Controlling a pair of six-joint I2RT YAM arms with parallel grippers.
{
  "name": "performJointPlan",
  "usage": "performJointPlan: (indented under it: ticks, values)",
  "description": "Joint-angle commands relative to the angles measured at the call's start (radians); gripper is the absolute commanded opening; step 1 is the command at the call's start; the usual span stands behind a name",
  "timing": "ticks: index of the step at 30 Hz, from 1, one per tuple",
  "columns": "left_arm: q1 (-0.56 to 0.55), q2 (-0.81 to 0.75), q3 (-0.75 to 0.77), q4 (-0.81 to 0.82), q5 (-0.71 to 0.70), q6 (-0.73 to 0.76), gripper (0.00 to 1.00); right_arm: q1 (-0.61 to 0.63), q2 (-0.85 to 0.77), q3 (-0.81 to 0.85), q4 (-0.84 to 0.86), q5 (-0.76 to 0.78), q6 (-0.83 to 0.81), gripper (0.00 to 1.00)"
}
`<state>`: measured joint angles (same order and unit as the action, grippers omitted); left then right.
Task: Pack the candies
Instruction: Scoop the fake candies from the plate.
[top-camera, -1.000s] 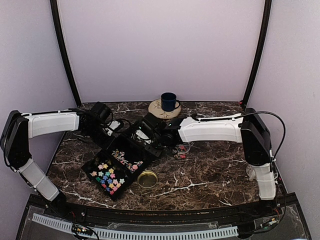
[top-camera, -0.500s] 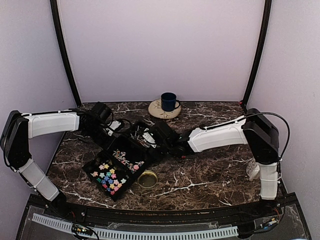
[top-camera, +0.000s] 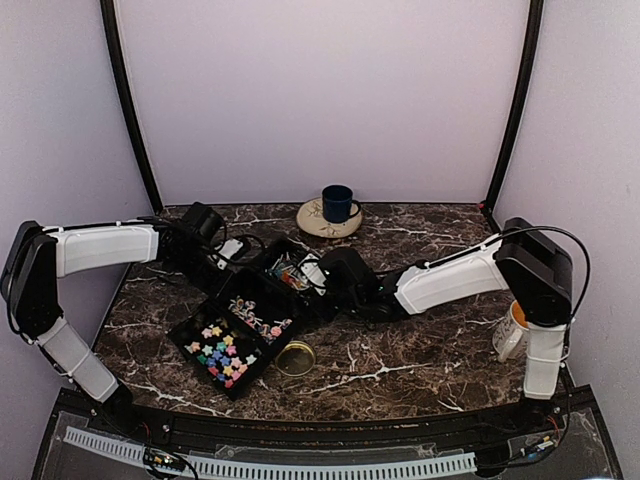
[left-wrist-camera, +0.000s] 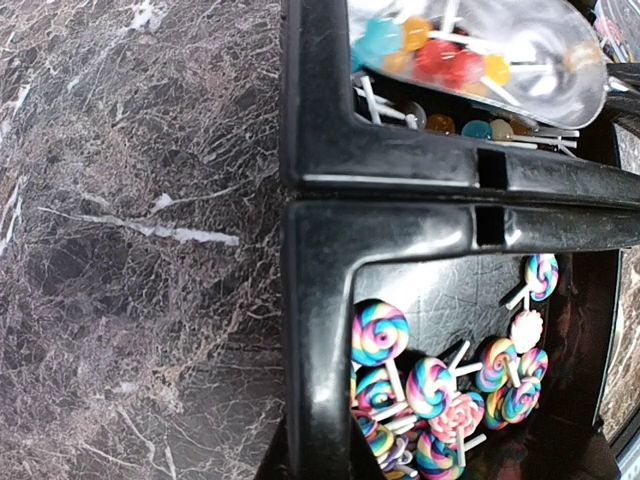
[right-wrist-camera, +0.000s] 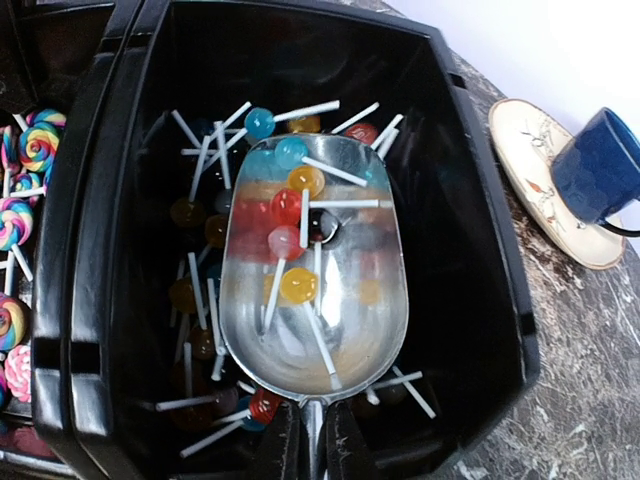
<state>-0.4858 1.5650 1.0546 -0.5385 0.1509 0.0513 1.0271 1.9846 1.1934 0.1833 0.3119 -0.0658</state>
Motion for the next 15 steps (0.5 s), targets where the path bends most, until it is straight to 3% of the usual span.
performJointPlan:
  ticks: [1,15]
  values:
    - [0.017,-0.071,0.026,0.099,0.095,-0.039,0.0,-0.012,-0.074,-0.067,0.119,0.036,0.016,0.0]
    - [0.028,-0.063,0.028,0.095,0.098,-0.045,0.0,-0.02,-0.174,-0.164,0.201,0.032,0.015,0.0]
